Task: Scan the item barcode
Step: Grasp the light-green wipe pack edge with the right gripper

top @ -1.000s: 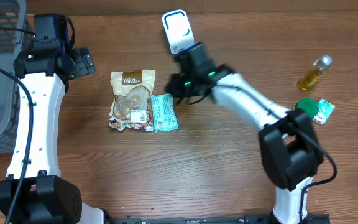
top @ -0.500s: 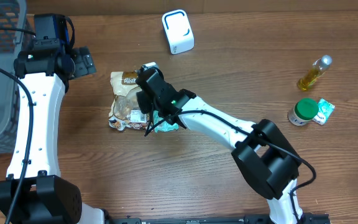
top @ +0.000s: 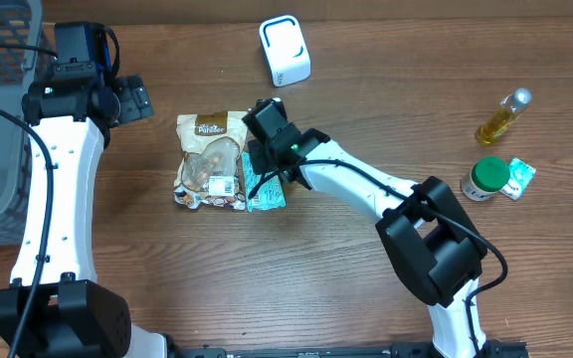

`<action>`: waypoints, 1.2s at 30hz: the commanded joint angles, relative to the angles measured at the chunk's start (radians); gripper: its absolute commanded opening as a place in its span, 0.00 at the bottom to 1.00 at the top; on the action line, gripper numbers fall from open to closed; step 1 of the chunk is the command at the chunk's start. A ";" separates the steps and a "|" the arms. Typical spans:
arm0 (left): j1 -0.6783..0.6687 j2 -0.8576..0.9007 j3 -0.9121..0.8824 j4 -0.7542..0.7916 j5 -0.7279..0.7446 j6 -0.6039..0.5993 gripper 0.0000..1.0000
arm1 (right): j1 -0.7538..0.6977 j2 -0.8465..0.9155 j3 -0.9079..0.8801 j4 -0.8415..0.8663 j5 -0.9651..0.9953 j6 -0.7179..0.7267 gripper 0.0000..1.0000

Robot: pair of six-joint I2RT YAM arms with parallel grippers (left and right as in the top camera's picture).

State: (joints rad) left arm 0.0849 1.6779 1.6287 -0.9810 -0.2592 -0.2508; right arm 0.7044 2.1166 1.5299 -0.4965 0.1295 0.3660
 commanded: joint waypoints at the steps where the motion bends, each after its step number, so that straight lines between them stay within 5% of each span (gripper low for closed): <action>1: -0.007 0.004 0.003 -0.002 -0.010 0.019 0.99 | -0.010 0.006 -0.005 -0.012 0.008 0.005 0.04; 23: -0.007 0.004 0.003 -0.002 -0.010 0.019 1.00 | -0.010 0.050 -0.005 0.026 -0.167 0.076 0.04; 36: -0.007 0.004 0.003 -0.002 -0.010 0.019 1.00 | -0.098 0.051 -0.003 -0.121 -0.113 0.084 0.04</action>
State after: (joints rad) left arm 0.0849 1.6779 1.6287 -0.9810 -0.2592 -0.2508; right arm 0.6632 2.1582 1.5406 -0.5674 -0.0292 0.4393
